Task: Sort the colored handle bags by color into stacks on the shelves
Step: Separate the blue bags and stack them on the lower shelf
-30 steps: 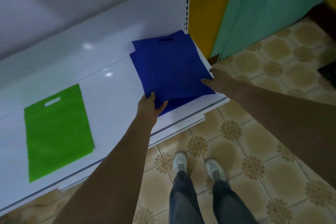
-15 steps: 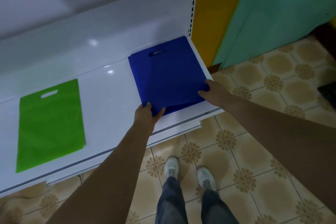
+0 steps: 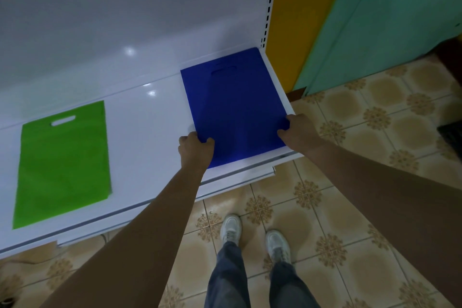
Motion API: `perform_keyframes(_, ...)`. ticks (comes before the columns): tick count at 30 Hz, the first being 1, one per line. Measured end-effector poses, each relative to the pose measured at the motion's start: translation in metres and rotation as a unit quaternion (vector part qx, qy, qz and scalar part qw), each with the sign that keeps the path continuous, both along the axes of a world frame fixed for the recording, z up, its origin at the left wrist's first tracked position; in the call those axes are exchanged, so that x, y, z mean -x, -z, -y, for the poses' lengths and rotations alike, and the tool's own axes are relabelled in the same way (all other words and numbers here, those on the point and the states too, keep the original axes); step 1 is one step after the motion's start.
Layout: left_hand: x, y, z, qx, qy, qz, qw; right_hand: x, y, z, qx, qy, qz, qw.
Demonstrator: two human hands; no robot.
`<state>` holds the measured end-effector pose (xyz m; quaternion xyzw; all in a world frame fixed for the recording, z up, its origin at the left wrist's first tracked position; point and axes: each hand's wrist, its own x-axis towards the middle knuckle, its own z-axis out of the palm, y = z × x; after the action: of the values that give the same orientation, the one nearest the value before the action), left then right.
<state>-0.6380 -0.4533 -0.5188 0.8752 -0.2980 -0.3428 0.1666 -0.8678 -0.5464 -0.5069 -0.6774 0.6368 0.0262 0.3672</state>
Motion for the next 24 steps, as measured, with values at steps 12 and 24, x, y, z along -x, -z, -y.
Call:
perform_keyframes(12,0.011,-0.003,0.009,0.012,-0.017,0.009,1.000,-0.008,0.003,0.005,0.038,-0.009,0.056,0.998)
perform_keyframes(24,0.029,0.006,-0.014,-0.067,0.223,0.122,0.965,-0.018,0.010,0.022,0.041,-0.051,-0.008,0.998)
